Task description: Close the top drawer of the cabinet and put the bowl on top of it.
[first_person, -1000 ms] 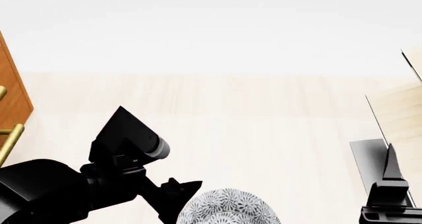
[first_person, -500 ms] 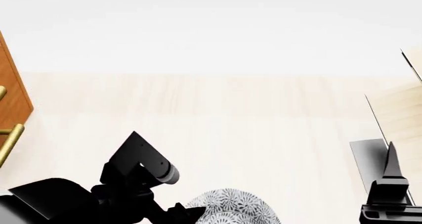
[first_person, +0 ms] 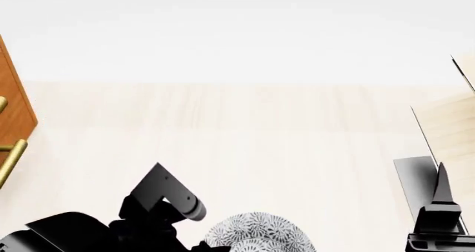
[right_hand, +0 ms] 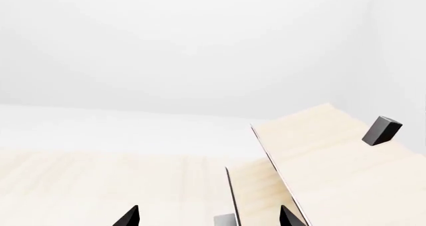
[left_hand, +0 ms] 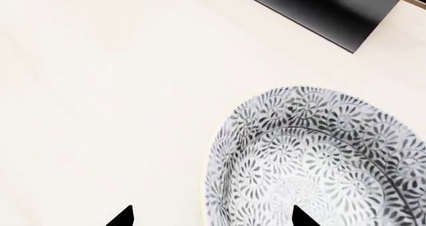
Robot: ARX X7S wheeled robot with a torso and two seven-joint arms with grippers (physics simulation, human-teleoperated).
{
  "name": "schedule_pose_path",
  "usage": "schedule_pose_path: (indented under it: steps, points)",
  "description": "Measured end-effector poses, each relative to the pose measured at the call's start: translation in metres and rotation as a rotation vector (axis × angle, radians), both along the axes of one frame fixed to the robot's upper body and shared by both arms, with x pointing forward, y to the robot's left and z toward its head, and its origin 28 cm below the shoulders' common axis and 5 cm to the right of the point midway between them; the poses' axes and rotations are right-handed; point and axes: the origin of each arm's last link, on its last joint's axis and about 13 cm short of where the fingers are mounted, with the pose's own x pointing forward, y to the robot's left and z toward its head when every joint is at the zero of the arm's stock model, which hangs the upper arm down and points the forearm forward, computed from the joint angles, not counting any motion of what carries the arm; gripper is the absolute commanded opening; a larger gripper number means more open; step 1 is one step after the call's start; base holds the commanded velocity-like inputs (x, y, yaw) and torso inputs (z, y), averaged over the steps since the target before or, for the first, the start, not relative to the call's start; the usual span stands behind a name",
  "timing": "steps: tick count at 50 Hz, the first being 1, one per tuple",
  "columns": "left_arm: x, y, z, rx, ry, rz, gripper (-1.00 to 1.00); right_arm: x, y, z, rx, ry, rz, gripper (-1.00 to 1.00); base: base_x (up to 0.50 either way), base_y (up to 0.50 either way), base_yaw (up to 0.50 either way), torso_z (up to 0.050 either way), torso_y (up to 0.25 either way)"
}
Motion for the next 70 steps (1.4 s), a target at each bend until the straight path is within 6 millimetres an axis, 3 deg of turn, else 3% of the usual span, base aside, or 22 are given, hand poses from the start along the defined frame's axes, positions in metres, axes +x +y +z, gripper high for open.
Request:
schedule_pose_path:
  steps: [17, 30, 31, 70]
  points:
    - [0.002, -0.001, -0.011, 0.023, 0.005, -0.001, 1.00, -0.001, 0.000, -0.010, 0.000, 0.002, -0.001, 1.00, 0.00, 0.00, 0.00, 0.000, 0.000]
    - [0.004, -0.002, -0.016, 0.020, 0.011, -0.004, 1.00, -0.001, -0.001, -0.002, 0.002, 0.006, -0.003, 1.00, 0.00, 0.00, 0.00, 0.000, 0.000]
    - [0.004, -0.003, -0.016, 0.019, 0.011, -0.004, -1.00, -0.001, -0.001, -0.003, 0.001, 0.005, -0.004, 1.00, 0.00, 0.00, 0.00, 0.000, 0.000]
    - [0.002, -0.004, -0.018, 0.005, -0.005, -0.029, -1.00, 0.001, -0.001, -0.011, 0.007, 0.011, 0.000, 1.00, 0.00, 0.00, 0.00, 0.000, 0.000]
